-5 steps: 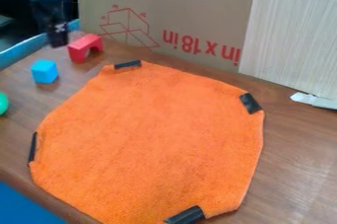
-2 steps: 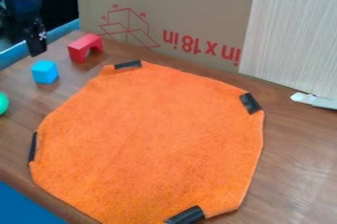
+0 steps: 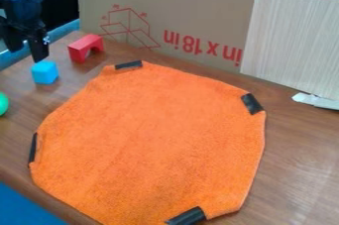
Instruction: Move the blue square from the table to the cloth
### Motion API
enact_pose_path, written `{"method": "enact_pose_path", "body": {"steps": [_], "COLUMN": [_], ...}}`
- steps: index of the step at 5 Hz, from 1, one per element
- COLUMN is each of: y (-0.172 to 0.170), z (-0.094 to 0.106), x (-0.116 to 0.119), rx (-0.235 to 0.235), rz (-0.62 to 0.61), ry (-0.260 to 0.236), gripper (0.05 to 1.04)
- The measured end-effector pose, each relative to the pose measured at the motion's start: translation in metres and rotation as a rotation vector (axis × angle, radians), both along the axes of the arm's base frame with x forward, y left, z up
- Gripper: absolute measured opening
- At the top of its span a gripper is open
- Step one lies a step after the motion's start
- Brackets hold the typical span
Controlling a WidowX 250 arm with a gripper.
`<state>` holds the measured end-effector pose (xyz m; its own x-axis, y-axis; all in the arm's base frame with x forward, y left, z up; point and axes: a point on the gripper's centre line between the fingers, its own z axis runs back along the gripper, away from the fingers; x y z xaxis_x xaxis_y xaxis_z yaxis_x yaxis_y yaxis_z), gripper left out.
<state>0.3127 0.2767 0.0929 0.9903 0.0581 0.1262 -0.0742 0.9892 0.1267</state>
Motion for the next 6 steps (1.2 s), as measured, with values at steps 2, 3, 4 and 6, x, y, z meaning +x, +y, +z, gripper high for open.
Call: {"method": "enact_pose_path", "body": {"steps": [2,3,4,6], "y": [-0.008,-0.01,-0.014,-0.021], "z": [-0.004,-0.009,-0.013,-0.029], "x": [0.002,0.005,0.01,0.015], "rx": [-0.048,-0.043,-0.023,0.0], "rz": [0.039,0.053,0.05,0.048], "ry": [-0.015,-0.008,-0.004,0.015], "gripper": [1.001,1.001,1.001,1.001]}}
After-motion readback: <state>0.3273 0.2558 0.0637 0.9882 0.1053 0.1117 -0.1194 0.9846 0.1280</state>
